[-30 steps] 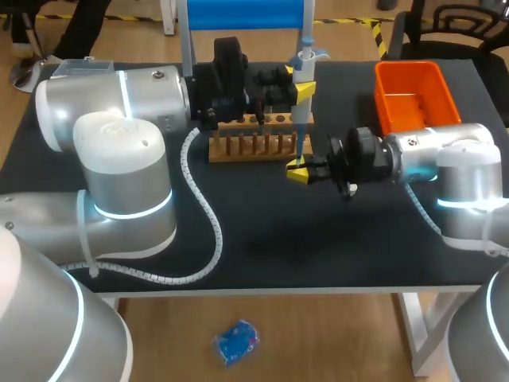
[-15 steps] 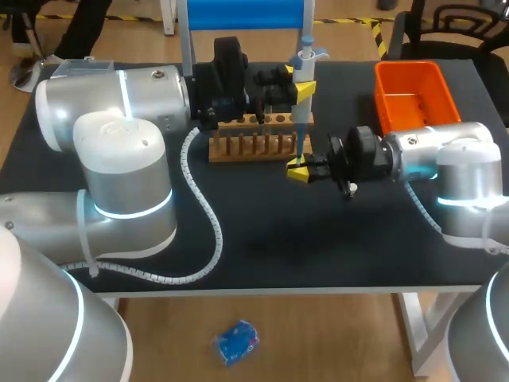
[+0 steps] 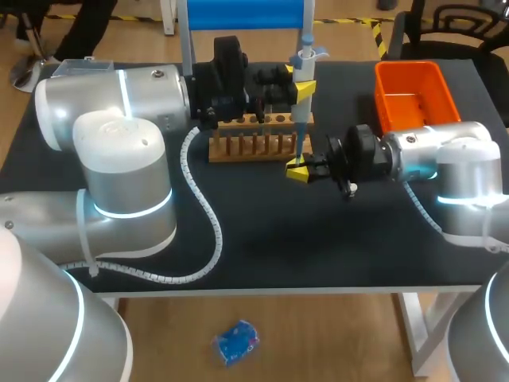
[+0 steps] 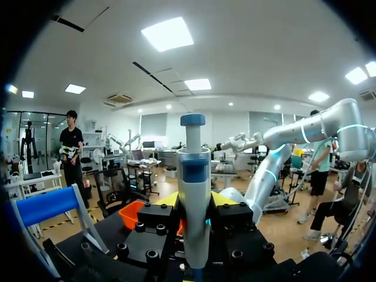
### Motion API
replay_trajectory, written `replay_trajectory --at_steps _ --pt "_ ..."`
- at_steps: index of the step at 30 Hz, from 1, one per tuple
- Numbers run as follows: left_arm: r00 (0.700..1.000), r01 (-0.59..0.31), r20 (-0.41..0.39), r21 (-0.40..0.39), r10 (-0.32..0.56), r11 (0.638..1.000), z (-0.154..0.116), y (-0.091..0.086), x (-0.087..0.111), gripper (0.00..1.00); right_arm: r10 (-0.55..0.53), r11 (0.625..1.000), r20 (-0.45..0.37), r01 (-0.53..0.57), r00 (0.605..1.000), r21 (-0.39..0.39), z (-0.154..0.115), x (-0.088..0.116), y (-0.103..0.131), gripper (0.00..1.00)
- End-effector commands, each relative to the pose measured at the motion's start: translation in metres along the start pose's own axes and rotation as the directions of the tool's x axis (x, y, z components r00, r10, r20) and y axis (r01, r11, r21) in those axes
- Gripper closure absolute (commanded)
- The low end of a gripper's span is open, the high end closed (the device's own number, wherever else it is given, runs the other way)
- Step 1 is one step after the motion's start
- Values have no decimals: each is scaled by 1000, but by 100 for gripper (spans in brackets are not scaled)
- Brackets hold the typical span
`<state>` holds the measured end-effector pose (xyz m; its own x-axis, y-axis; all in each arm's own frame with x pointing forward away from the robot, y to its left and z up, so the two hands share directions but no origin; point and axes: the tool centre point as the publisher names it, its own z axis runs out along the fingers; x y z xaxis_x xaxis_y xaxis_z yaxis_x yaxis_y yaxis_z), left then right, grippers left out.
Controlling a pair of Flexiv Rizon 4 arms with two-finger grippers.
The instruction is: Invert the test tube, pick up the pipette, mount the tip to pipette, aspirate from beaker and dispense into the tube, eject the tip, return the pipette, and cap with the stopper.
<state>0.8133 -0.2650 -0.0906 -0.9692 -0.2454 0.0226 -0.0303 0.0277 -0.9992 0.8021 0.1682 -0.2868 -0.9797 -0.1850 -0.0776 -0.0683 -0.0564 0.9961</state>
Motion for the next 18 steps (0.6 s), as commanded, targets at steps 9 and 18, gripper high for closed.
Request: replay_trajectory --at_steps 9,18 --pt "1000 0 2 1 0 1000 1 7 0 100 4 1000 -8 -4 1000 15 0 -2 13 100" --pt "1000 0 2 1 0 1000 1 7 0 100 -8 1000 -17 8 1000 21 1 -4 18 100"
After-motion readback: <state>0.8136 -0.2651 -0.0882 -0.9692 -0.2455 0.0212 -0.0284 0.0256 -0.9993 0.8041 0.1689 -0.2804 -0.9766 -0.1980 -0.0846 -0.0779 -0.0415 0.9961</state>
